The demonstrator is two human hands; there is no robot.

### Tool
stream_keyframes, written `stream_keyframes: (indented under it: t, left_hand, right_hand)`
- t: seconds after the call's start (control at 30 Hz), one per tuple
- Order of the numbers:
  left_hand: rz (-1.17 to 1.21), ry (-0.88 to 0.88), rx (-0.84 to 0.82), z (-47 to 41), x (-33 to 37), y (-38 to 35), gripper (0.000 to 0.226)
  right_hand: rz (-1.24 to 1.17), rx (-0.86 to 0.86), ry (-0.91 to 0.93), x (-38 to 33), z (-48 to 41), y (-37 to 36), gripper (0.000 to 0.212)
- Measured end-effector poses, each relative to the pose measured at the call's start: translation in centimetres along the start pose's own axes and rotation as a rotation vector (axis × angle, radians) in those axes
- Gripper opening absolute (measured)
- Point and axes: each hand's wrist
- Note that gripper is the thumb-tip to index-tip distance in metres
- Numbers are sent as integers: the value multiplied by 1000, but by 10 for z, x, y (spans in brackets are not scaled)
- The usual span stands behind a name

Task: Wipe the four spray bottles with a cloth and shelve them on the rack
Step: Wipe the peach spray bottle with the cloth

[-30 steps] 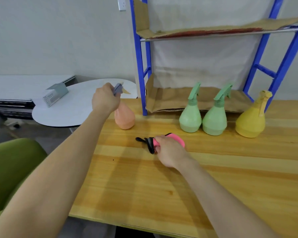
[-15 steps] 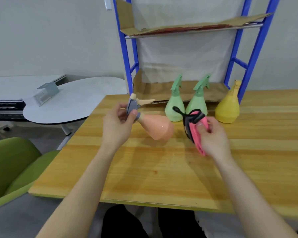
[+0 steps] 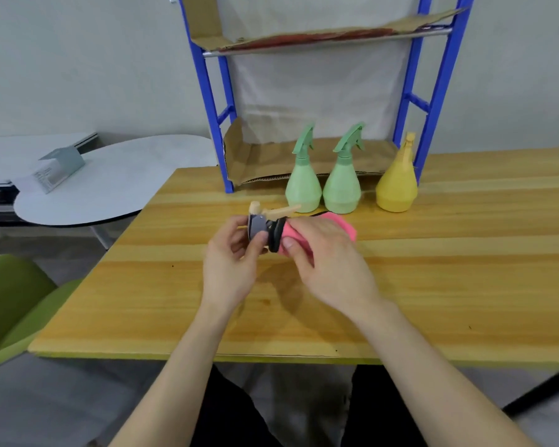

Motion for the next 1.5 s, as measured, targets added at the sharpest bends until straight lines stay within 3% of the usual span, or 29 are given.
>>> stream_keyframes:
  t: [0.13,0.17,0.27,0.33,0.47,0.53,0.6,0.63,0.73,0.8,0.9,0.97,1.17,1.23,1.3,1.37,1.43,1.5]
  left_hand:
    - [21,16,7,3,-3,3,15]
    - [9,12,14,4,-3,1,16]
    - [-5,-21,25,2,-2,-6,17]
    - [-21,-32,20,0,-2,-7,18]
    - [-12,8,37,-2,-2,-3,21]
    - [-13,16,49,-2,-3,-3,21]
    - [-18,14,55,-2,-3,-6,21]
    - [-15,10,54,-3,-3,-9,21]
    - [-9,-9,44,-2,-4,-13,16]
    - [-13,-3,36,-1,-5,-12,16]
    - [-8,-2,37,1,-4,-10,16]
    - [-2,-6,55,2,-4,-6,15]
    - [37,33,96,5,-7,0,14]
    - [25,21,100,5,-7,-5,13]
    - [13,3,98,4,-7,-9,14]
    - [-2,-6,90,4,-6,-10,15]
    - [6,4,82,5,-6,-7,16]
    - [11,19,89,6,-6,-4,15]
  right_hand:
    - [-83,72,-367,36,7,11,16]
    - [-71,76,-383,35,9,11,16]
    - [40,59,-81,9,8,1,18]
    - [10,30,14,10,8,-1,20]
    - [-262,15,-428,54,14,21,23]
    - [-352,158,-528,68,19,39,26]
    - [-389,329,-414,64,15,51,23]
    - [-395,311,-296,60,12,52,24]
    - [-299,-75,-70,42,8,38,50]
    - [-286,-127,-134,37,11,24,56]
    - [-216,74,-198,31,7,13,35]
    - [-217,57,-225,29,3,11,27]
    - [-301,61,-460,44,-3,16,31]
    - [-168,8,-377,33,-6,15,38]
    - [56,-82,-112,18,-7,7,44]
    - [123,-145,75,12,-4,1,47]
    - [56,-157,57,21,-2,3,48]
    - [-61,-101,-136,36,-1,8,49]
Point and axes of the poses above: each hand's wrist, its own z-axis away from the middle knuckle, its own y-axis out of the back of the hand, x = y × z, and after that the axes turned 15 degrees about y, right-handed
